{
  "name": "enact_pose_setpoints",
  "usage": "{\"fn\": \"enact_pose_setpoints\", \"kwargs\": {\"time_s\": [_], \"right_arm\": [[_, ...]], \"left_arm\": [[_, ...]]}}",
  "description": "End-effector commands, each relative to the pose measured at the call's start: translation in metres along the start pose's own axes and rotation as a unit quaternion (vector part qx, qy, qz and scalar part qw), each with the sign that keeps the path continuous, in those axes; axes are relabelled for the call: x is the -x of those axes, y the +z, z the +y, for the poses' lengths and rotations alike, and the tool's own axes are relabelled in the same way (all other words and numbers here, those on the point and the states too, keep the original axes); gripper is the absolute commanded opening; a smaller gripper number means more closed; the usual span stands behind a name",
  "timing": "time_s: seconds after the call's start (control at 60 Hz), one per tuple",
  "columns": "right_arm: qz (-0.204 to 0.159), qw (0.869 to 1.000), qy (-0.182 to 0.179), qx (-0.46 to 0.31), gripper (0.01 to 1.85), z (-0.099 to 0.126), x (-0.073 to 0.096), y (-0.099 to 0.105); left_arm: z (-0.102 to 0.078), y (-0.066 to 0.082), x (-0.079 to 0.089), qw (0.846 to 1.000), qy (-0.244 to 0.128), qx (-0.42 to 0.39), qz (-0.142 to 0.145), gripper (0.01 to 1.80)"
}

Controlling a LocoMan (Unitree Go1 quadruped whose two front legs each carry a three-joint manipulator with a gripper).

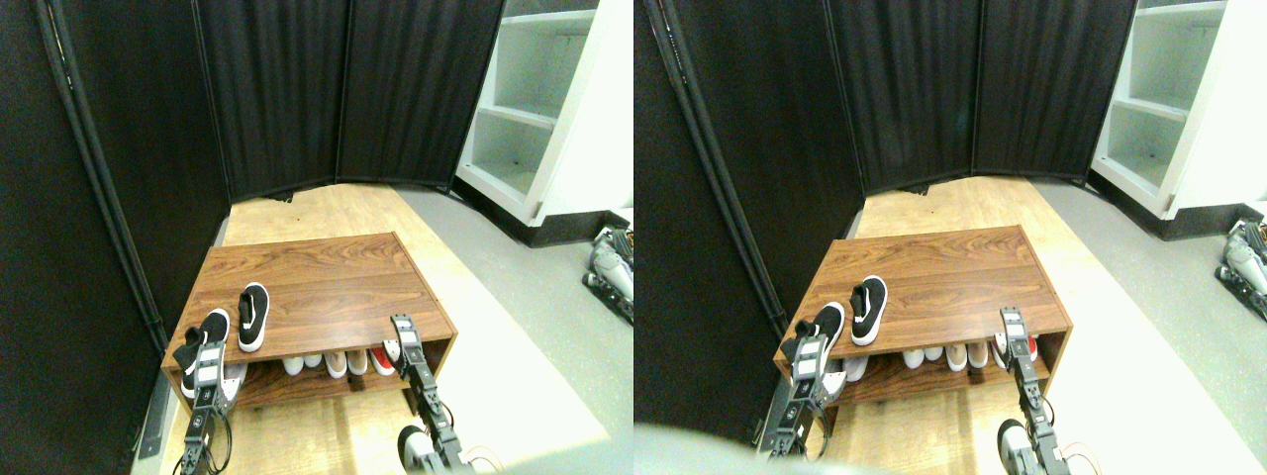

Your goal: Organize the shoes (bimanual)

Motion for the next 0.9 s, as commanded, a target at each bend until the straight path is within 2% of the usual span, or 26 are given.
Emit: {"fn": "enact_pose_setpoints", "kwargs": {"time_s": [0.017,0.067,0.183,0.233,0.267,0.283,0.367,0.383,0.433,0.483,0.517,0.533,0.567,0.583,0.6,0.667,0.717,0.733,0.783,0.817,0.9], "right_arm": [[-0.012,1.000,0.010,-0.025,0.38,-0.001,-0.001,0.000],[-0.026,0.998,0.019,-0.058,0.36,-0.002,-0.002,0.000],[-0.043,0.995,0.021,-0.091,0.39,-0.004,-0.003,-0.001],[-0.053,0.985,0.013,-0.164,0.46,-0.005,-0.002,-0.001],[-0.056,0.983,0.011,-0.175,0.47,-0.005,-0.002,-0.001],[-0.067,0.973,0.005,-0.222,0.49,-0.006,-0.002,-0.001],[-0.074,0.964,0.006,-0.256,0.53,-0.007,-0.001,0.000],[-0.073,0.957,0.001,-0.281,0.55,-0.009,0.001,0.000],[-0.075,0.952,0.001,-0.296,0.57,-0.010,0.002,0.002],[-0.076,0.928,-0.010,-0.365,0.58,-0.011,0.004,0.005],[-0.076,0.924,-0.011,-0.375,0.59,-0.012,0.005,0.005],[-0.081,0.913,-0.009,-0.399,0.60,-0.013,0.006,0.007],[-0.082,0.910,-0.010,-0.406,0.60,-0.013,0.006,0.008],[-0.084,0.899,-0.014,-0.429,0.61,-0.014,0.007,0.009],[-0.084,0.895,-0.017,-0.439,0.61,-0.014,0.007,0.009],[-0.079,0.889,-0.028,-0.451,0.66,-0.019,0.007,0.011],[-0.081,0.889,-0.027,-0.449,0.68,-0.020,0.007,0.011],[-0.083,0.890,-0.028,-0.448,0.71,-0.022,0.006,0.011],[-0.084,0.889,-0.027,-0.448,0.72,-0.023,0.006,0.011],[-0.089,0.884,-0.028,-0.457,0.75,-0.024,0.004,0.012],[-0.090,0.884,-0.024,-0.458,0.77,-0.024,0.003,0.013]], "left_arm": [[-0.001,-0.001,0.003,0.999,0.026,0.027,-0.018,0.81],[0.001,-0.002,0.007,0.997,0.047,0.049,-0.026,0.90],[0.003,-0.004,0.012,0.993,0.056,0.084,-0.054,0.99],[0.005,-0.005,0.014,0.988,0.064,0.122,-0.073,0.98],[0.006,-0.005,0.014,0.987,0.065,0.124,-0.074,0.99],[0.008,-0.006,0.015,0.984,0.073,0.139,-0.081,1.00],[0.011,-0.008,0.017,0.980,0.080,0.157,-0.088,1.01],[0.012,-0.009,0.018,0.976,0.093,0.177,-0.085,1.06],[0.013,-0.009,0.019,0.974,0.101,0.185,-0.088,1.10],[0.016,-0.010,0.019,0.967,0.113,0.208,-0.090,1.17],[0.017,-0.010,0.019,0.966,0.114,0.212,-0.092,1.18],[0.018,-0.010,0.019,0.963,0.119,0.224,-0.096,1.20],[0.019,-0.010,0.019,0.962,0.119,0.227,-0.096,1.20],[0.020,-0.010,0.019,0.960,0.120,0.236,-0.096,1.20],[0.021,-0.010,0.018,0.958,0.118,0.244,-0.097,1.21],[0.025,-0.011,0.018,0.955,0.119,0.253,-0.096,1.31],[0.027,-0.011,0.017,0.952,0.119,0.264,-0.096,1.37],[0.029,-0.012,0.016,0.947,0.118,0.283,-0.094,1.41],[0.030,-0.013,0.016,0.947,0.118,0.285,-0.093,1.42],[0.036,-0.015,0.013,0.946,0.120,0.286,-0.095,1.48],[0.041,-0.016,0.011,0.947,0.122,0.282,-0.097,1.52]]}}
